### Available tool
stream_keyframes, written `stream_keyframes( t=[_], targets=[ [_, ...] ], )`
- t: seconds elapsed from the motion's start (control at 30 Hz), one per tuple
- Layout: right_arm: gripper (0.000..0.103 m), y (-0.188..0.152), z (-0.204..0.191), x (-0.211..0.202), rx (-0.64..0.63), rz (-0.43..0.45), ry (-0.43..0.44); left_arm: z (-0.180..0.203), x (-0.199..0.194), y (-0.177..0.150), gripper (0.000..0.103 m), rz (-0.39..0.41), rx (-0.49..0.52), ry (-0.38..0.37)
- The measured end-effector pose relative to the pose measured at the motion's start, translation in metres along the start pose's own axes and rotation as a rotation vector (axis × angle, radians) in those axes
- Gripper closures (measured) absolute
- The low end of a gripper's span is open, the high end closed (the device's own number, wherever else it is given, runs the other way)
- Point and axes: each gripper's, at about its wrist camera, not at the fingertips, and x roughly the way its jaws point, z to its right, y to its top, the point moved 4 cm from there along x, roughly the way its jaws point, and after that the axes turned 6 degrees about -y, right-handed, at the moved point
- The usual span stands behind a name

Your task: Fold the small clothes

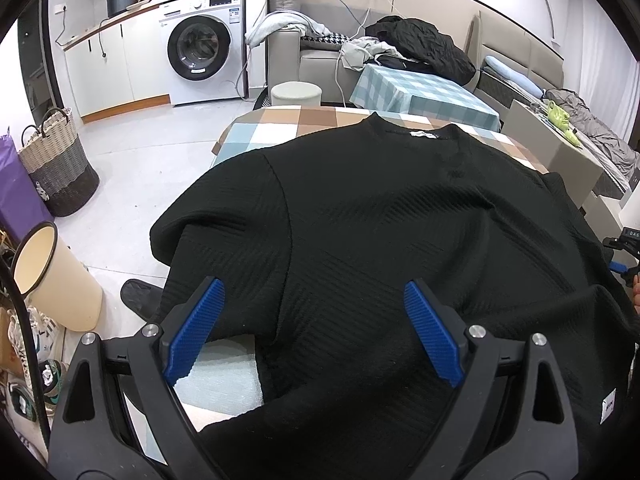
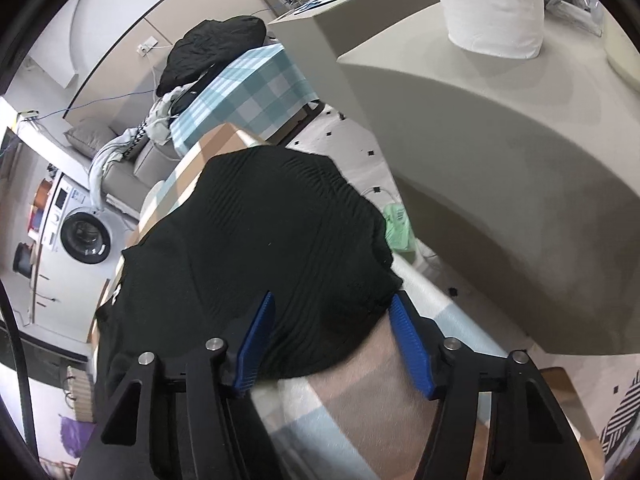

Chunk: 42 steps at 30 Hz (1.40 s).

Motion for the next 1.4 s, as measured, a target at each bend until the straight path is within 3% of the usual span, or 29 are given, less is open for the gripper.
stream_keyframes(
  t=[0.07,0.17,0.3,0.43,0.57,0.6,0.7,0.77,0.8,0.87,1.0,1.17,1.3,1.4],
  targets=[
    [0.053,0.004,0.001,0.002,-0.005,0.022,-0.020,0.000,0.001,0.000,0.013,0.000,0.000,-0.002],
    [0.085,0.008,0.007,0.004,0.010,0.041,-0.070,0.000,0.002,0.001,0.013,-0.001,0.001,0.000],
    [0.091,0.011,0.004,-0.006,-0.011,0.111,-0.101,-0.001,0.002,0.002,0.013,0.010,-0.002,0.003],
    [0.092,0.017,-0.032,-0.029,-0.095,0.205,-0.054,-0.002,0.002,0.004,0.013,0.022,-0.007,0.006],
    [0.092,0.012,-0.097,-0.057,-0.207,0.283,0.174,-0.002,0.002,0.004,0.013,0.026,-0.010,-0.001],
    [0.092,0.002,-0.122,-0.061,-0.282,0.257,0.271,0.000,0.003,0.006,0.013,0.027,-0.007,-0.002],
    [0.092,-0.041,-0.177,-0.063,-0.495,0.133,0.437,0.001,0.002,0.005,0.013,0.034,0.000,-0.009],
    [0.088,-0.064,-0.195,-0.060,-0.584,0.064,0.476,0.001,0.001,0.004,0.013,0.034,0.000,-0.008],
    [0.077,-0.074,-0.202,-0.055,-0.628,0.012,0.468,0.001,0.001,0.005,0.013,0.035,-0.002,-0.009],
    [0.064,-0.083,-0.202,-0.052,-0.671,-0.012,0.443,0.000,0.002,0.004,0.013,0.033,-0.013,-0.007],
    [0.064,-0.077,-0.186,-0.038,-0.632,-0.034,0.339,-0.011,-0.002,-0.001,0.013,0.038,-0.051,-0.003],
    [0.064,-0.089,-0.164,-0.001,-0.584,-0.140,0.207,-0.031,-0.012,-0.013,0.013,0.037,-0.114,0.018],
    [0.064,-0.095,-0.155,-0.012,-0.551,-0.131,0.213,-0.058,-0.026,-0.029,0.014,0.031,-0.198,0.013],
    [0.063,-0.097,-0.153,-0.027,-0.552,-0.110,0.242,-0.079,-0.033,-0.039,0.023,0.029,-0.294,-0.029]
  ],
)
